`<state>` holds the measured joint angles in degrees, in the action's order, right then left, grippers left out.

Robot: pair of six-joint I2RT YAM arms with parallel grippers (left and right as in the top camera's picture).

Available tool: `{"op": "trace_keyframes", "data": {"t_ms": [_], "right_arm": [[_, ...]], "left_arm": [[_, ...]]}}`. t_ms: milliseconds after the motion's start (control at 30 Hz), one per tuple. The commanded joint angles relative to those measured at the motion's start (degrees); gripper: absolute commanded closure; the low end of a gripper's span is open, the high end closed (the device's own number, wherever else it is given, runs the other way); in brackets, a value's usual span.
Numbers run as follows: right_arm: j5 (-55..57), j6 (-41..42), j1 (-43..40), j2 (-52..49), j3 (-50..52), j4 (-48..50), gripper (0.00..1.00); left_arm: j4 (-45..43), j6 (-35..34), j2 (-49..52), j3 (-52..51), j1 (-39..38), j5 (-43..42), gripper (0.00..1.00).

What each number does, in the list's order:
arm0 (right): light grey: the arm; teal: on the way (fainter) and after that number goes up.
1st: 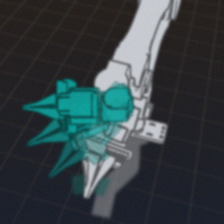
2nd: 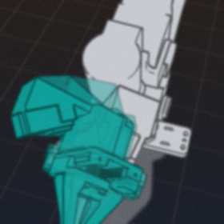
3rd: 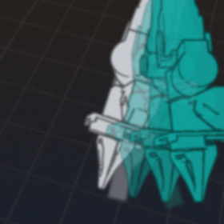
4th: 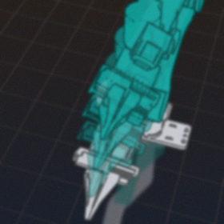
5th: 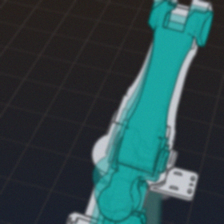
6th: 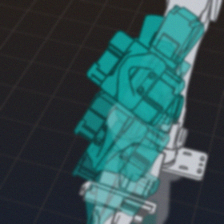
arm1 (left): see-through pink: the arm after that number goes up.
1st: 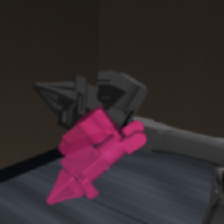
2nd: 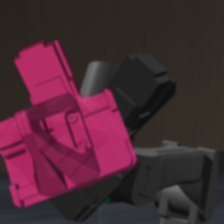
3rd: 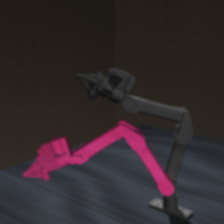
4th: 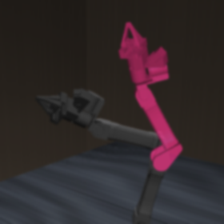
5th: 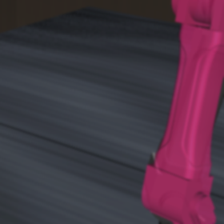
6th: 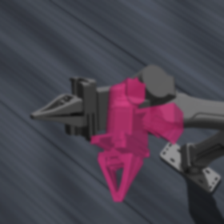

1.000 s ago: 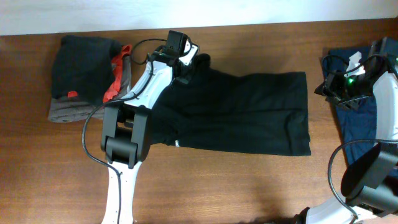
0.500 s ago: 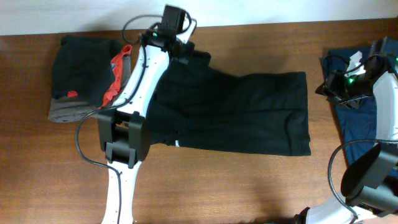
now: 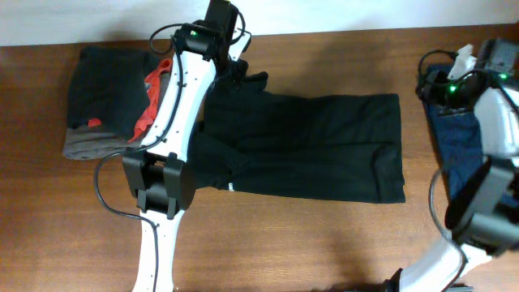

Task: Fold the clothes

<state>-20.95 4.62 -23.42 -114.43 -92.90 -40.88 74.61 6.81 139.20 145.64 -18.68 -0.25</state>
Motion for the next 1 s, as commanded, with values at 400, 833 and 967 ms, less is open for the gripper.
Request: {"op": "trace_keyframes", "data": {"t_ms": [400,833,967], "right_arm": [[-5.11,-0.96,5.53,-17.27,-0.74,13.22,0.47],[-3.74,-3.37,4.57,-16.72,-2.60,10.34,0.90],[-4.28,-6.12,3.61,-14.47,-5.18,3.85,0.96]], "left_arm": [[6.05,-1.20,-0.70,2.62,0.90,-0.83,0.99],[6.47,-1.16,-3.54,2.67,1.40,2.64,1.00],[6.71,-1.16,-5.64,2.67,1.40,4.42,1.00]]}}
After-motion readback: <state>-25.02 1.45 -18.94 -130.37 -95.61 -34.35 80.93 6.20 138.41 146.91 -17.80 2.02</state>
